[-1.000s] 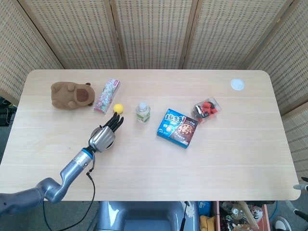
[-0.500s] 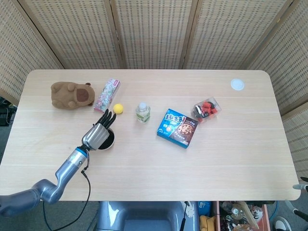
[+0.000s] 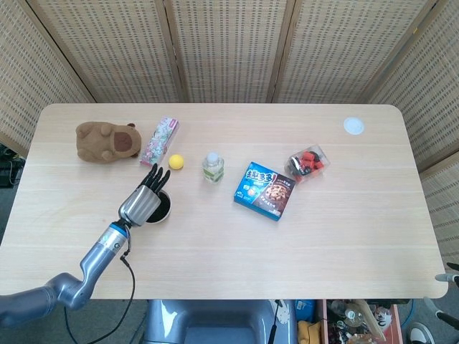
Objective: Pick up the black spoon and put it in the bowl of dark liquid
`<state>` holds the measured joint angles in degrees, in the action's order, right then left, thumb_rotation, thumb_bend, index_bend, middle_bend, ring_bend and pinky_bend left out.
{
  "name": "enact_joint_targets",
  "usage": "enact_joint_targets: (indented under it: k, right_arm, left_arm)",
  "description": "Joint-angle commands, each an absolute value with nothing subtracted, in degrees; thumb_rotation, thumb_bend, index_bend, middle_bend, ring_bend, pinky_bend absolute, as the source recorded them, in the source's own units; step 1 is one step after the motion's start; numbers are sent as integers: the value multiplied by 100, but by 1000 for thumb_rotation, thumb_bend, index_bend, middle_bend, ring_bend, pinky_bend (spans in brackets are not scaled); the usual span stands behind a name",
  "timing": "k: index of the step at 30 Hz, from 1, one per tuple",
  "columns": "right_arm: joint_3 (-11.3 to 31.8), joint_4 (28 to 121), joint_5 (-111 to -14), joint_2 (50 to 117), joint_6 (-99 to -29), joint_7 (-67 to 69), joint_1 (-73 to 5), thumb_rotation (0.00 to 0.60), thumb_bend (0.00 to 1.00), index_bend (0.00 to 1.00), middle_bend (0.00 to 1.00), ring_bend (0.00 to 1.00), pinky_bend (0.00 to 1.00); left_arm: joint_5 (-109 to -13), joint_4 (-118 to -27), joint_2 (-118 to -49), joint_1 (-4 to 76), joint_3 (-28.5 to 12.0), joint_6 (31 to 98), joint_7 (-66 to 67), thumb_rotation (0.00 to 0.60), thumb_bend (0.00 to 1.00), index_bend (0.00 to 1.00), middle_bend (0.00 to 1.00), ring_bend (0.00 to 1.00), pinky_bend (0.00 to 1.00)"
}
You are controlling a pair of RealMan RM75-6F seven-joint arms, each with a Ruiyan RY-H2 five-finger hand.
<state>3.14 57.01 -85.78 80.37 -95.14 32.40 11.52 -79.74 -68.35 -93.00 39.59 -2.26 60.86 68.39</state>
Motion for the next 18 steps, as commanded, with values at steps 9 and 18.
enact_joint_targets:
  k: [9, 18]
  right_arm:
    - [309, 5713, -8588, 8039, -9500, 3219, 1136, 600, 299, 462, 342, 222, 314]
    - [312, 5750, -8606, 8018, -9513, 3196, 1119, 600, 299, 462, 342, 222, 314]
  left_arm:
    - [-7856, -6824, -9257, 3865, -166, 6089, 6824, 600, 470, 331, 0, 0, 0]
    - [-7638, -7080, -9174, 3754, -247, 6186, 6666, 600, 405, 0, 0, 0, 0]
